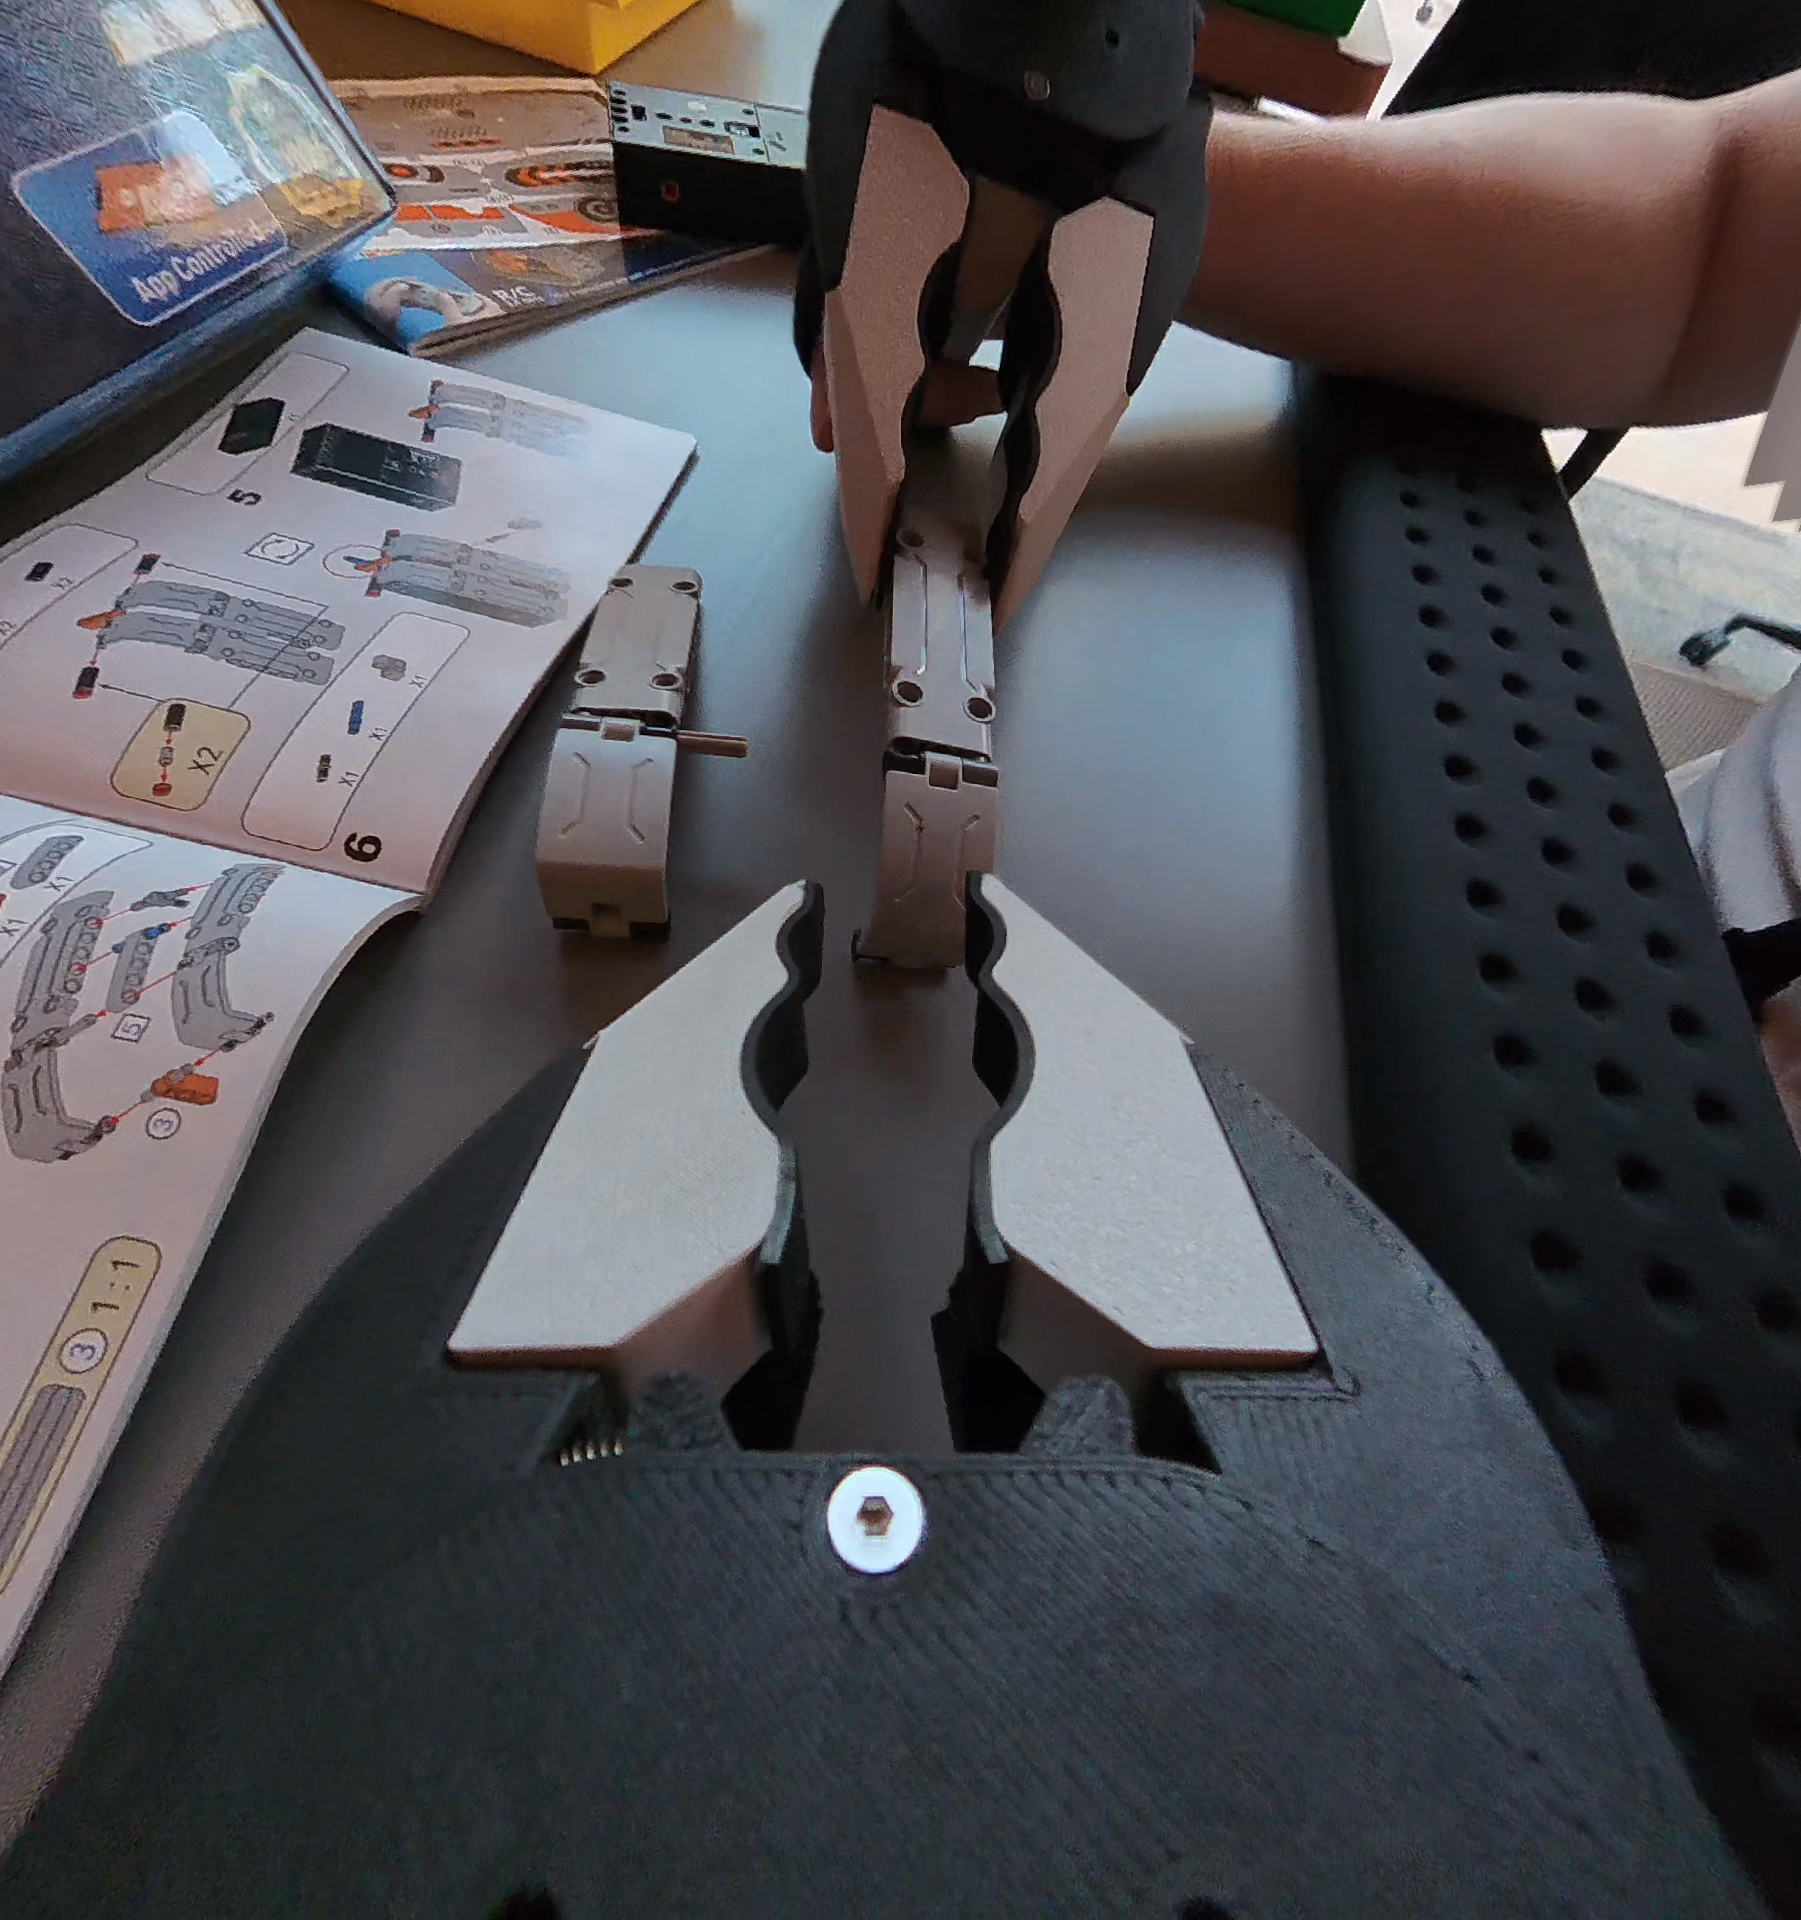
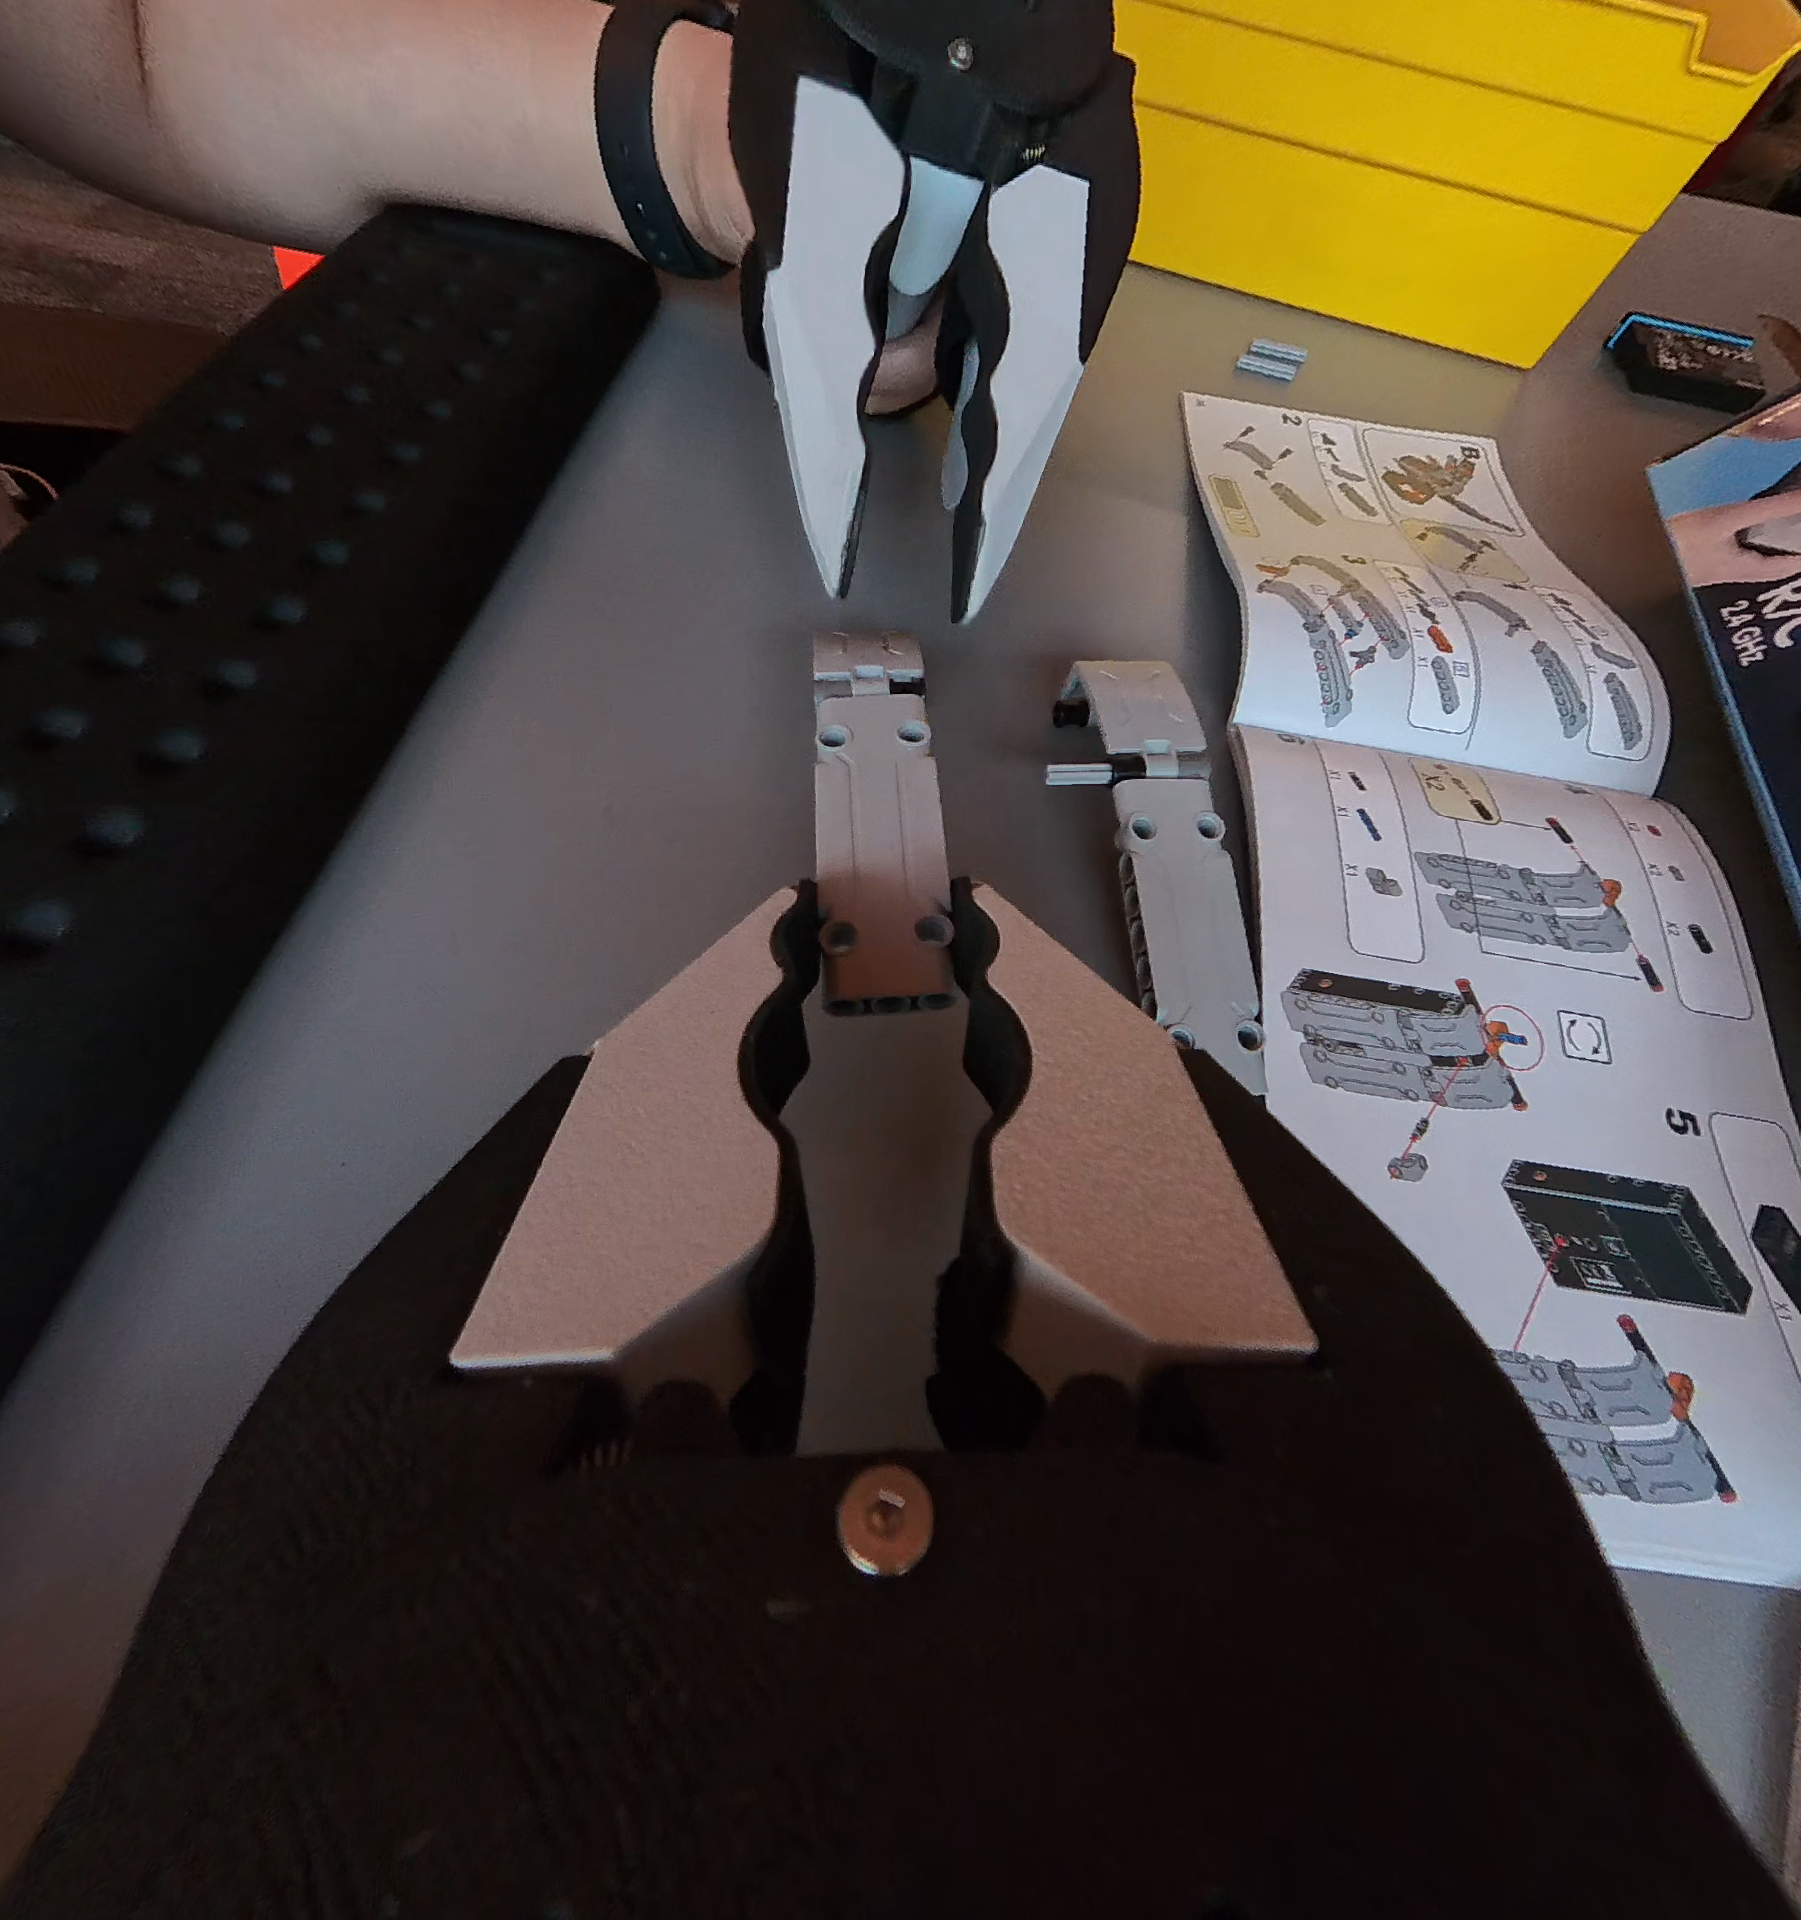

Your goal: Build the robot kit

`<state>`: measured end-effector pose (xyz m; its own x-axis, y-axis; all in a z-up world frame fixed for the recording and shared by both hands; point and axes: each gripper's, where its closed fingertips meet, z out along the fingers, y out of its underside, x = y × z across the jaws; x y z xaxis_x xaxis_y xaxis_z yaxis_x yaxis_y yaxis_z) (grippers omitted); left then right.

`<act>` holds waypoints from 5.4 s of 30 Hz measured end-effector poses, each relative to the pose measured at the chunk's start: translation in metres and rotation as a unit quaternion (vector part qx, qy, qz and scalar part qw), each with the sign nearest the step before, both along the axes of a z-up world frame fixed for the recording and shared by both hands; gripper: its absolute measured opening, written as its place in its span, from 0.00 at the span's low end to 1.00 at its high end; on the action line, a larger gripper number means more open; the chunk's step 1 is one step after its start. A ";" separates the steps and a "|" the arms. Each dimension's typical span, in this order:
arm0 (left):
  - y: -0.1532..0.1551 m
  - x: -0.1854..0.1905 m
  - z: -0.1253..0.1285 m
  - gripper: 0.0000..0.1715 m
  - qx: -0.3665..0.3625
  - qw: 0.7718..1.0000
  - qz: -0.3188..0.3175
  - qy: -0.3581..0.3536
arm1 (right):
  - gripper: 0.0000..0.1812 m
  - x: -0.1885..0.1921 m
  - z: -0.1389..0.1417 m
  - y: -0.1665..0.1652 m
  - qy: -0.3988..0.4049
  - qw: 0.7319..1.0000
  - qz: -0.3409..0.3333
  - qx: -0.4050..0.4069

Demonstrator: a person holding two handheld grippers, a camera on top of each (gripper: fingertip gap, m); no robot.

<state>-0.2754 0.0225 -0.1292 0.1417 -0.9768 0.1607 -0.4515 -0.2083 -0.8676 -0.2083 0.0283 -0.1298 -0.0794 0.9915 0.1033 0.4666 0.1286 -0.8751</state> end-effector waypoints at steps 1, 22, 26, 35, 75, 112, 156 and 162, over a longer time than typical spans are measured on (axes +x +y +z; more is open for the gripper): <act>0.001 -0.001 0.003 0.15 -0.008 1.000 0.003 -0.010 | 0.14 0.000 0.000 0.000 0.000 1.000 -0.001 0.002; -0.013 0.010 -0.024 0.15 0.050 0.995 0.002 0.086 | 0.14 -0.003 -0.005 -0.007 -0.017 0.999 -0.003 -0.047; -0.015 0.010 -0.016 0.15 0.031 0.998 0.005 0.058 | 0.14 -0.004 -0.002 -0.009 -0.008 0.997 -0.002 -0.080; -0.017 0.011 -0.013 0.15 0.018 0.998 0.009 0.051 | 0.14 -0.004 -0.002 -0.011 -0.010 0.996 -0.001 -0.085; -0.004 -0.083 0.049 0.16 0.013 0.965 0.198 -0.174 | 0.13 -0.057 0.059 -0.004 0.157 0.855 -0.045 -0.492; -0.033 -0.069 0.069 0.28 -0.062 0.958 0.098 -0.260 | 0.14 -0.064 0.066 -0.035 0.172 0.965 0.005 0.195; -0.064 -0.048 0.059 0.17 0.002 0.979 0.005 -0.204 | 0.13 -0.080 0.060 -0.045 0.098 0.877 0.015 0.470; -0.063 -0.048 0.060 0.17 -0.001 0.978 0.008 -0.207 | 0.14 -0.078 0.059 -0.044 0.119 0.913 0.013 0.390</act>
